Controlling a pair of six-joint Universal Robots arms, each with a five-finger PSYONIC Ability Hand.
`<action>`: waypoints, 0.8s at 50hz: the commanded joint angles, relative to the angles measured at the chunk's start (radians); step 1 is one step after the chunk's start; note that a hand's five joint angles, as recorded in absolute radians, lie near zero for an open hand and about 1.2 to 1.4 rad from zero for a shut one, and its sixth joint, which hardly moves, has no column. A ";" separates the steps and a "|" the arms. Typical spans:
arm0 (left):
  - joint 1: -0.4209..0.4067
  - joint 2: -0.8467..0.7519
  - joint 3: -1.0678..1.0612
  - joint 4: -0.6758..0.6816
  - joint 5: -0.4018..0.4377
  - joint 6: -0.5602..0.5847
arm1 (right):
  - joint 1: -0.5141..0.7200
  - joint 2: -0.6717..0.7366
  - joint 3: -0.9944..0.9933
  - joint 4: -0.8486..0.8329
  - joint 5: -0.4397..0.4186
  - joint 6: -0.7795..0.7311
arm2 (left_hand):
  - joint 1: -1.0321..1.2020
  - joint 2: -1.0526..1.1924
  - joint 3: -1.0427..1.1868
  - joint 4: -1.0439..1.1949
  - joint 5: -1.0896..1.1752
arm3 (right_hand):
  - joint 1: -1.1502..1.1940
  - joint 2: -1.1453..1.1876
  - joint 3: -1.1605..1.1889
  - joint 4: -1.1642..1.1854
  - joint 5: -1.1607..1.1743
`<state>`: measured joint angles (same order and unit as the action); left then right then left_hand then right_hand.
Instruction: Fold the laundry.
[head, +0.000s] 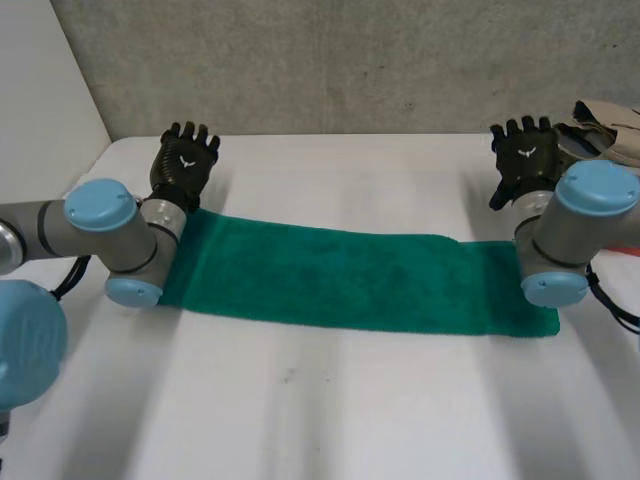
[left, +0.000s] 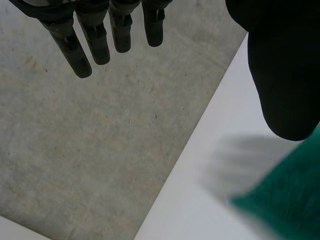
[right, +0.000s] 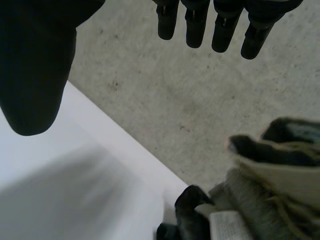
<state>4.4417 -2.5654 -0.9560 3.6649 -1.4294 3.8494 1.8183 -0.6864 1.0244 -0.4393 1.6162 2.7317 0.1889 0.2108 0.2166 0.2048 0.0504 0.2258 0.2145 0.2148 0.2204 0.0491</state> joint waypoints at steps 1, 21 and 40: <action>-0.016 0.224 -0.214 -0.006 -0.003 -0.025 | -0.007 -0.281 0.212 0.172 -0.061 0.006 | 0.001 -0.021 -0.027 -0.015 -0.035 | -0.051 -0.040 -0.040 -0.046 -0.049; -0.004 0.600 -0.695 0.001 0.017 -0.373 | -0.195 -0.487 0.721 0.390 -0.228 -0.107 | 0.001 -0.021 -0.027 -0.015 -0.035 | 0.244 0.255 0.255 0.249 0.246; -0.001 0.628 -0.728 0.000 0.011 -0.380 | -0.307 -0.493 0.766 0.148 -0.177 -0.199 | 0.001 -0.021 -0.027 -0.015 -0.035 | 1.170 1.182 1.181 1.176 1.173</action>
<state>4.4421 -1.9647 -1.6633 3.6656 -1.4182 3.4701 1.5861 -1.1086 1.7731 -0.2719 1.4178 2.6022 0.1889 0.2108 0.2166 0.2048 0.0504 1.1240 1.1785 1.1861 1.1964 0.9819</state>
